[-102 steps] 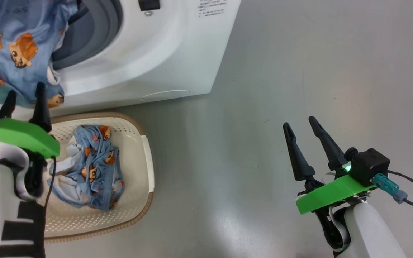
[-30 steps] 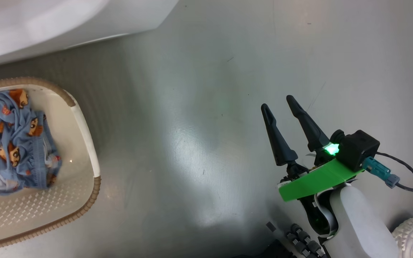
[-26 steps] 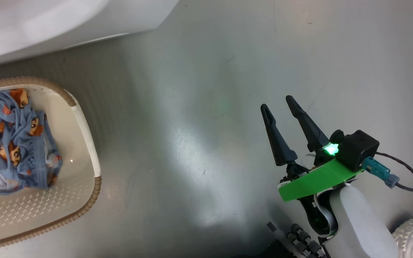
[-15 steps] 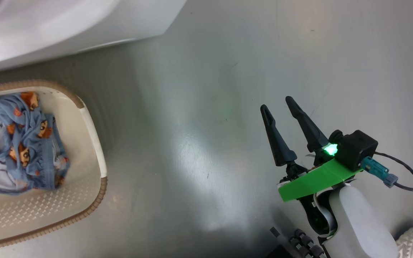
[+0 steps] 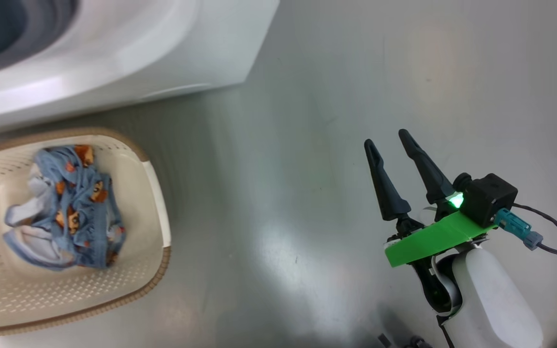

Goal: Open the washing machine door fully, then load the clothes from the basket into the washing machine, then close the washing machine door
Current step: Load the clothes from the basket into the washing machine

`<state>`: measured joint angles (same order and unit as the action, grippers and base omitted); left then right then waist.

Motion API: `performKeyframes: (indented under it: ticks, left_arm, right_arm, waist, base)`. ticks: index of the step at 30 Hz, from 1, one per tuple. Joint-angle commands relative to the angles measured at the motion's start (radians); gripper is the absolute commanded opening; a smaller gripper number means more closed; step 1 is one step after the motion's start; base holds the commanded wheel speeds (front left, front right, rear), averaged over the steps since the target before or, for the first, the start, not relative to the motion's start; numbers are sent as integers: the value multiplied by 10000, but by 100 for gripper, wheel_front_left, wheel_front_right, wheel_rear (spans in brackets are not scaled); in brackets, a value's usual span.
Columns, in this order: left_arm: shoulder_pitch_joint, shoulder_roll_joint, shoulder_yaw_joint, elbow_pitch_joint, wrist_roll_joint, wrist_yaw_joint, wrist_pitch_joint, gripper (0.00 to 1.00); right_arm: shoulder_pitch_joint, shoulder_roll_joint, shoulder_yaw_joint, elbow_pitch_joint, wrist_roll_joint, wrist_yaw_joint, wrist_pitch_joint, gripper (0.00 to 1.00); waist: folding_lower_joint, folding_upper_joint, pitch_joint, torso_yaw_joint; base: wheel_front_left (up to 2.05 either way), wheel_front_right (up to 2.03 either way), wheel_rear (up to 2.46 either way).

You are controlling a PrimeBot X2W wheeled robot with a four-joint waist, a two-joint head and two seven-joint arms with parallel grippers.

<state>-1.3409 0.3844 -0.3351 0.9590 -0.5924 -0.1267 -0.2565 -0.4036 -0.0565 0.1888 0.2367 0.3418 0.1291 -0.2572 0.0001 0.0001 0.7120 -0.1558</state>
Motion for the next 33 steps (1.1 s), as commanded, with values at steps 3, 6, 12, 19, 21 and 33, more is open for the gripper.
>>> performKeyframes:
  ticks: [3,6,12,19,21,33]
  left_arm:
    - [520,363,335,-499,87,62,-48,100]
    - [1115,240,547,-780,135,81,-50,100]
    - [2341,10,1125,-1535,270,133,-51,100]
    - [3814,-180,1929,-2623,575,285,-52,100]
    - [4390,-325,2250,-2997,630,321,-52,100]
    - [7865,-1227,3639,-5189,1563,475,-52,100]
  right_arm:
    - [415,63,154,-96,-158,16,-46,100]
    - [501,63,114,-10,-197,16,-46,100]
    - [764,63,-9,126,-276,16,-46,100]
    - [988,63,-89,225,-315,16,-46,100]
    - [1079,63,-106,268,-320,16,-46,100]
    - [1704,63,-295,488,-437,16,-46,100]
  waist:
    - [-1,-1,-673,410]
    - [-1,-1,-1074,521]
    - [-1,-1,-1797,714]
    - [-1,-1,-2457,839]
    - [-1,-1,-2732,870]
    - [-1,-1,-4551,1038]
  base:
    - [0,0,0]
    - [0,0,0]
    - [0,0,0]
    - [0,0,0]
    - [0,0,0]
    - [0,0,0]
